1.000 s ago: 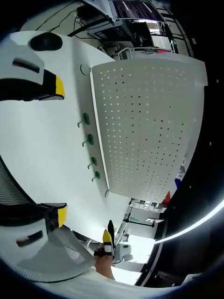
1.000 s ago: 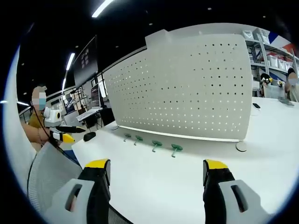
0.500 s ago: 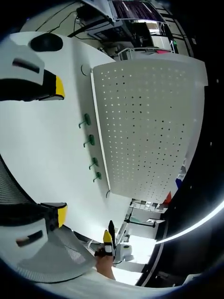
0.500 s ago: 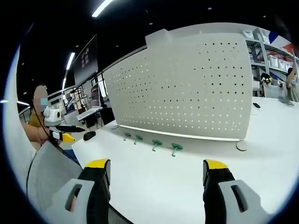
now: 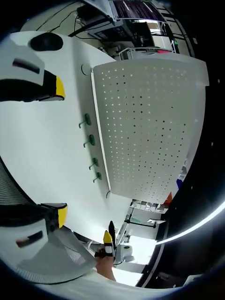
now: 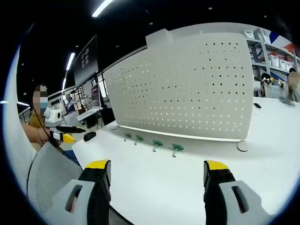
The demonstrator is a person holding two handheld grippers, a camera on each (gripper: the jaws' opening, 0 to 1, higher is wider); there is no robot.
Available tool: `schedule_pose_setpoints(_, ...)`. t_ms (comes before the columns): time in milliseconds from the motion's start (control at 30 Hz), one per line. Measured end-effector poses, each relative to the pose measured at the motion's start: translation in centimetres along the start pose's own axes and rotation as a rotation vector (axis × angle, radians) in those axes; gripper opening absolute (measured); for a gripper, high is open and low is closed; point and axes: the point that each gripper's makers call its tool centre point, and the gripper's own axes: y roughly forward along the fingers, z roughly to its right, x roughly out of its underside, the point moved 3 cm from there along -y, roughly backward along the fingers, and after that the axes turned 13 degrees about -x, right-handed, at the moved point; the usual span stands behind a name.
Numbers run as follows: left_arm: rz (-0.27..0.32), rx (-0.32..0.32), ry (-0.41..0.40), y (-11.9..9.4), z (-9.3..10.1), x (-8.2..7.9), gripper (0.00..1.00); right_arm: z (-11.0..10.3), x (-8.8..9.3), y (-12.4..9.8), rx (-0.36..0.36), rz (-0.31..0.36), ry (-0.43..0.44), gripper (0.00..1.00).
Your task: Insert the hook assembly into the mounting plate slot until the hook locks in place.
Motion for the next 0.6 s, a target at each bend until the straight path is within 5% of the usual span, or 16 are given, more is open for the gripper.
schedule_pose_setpoints(600, -0.011, 0.016, 0.012, 0.58, 0.0, -0.08, 0.91, -0.2, 0.09, 0.31, -0.006, -0.007, 0.005, 0.78)
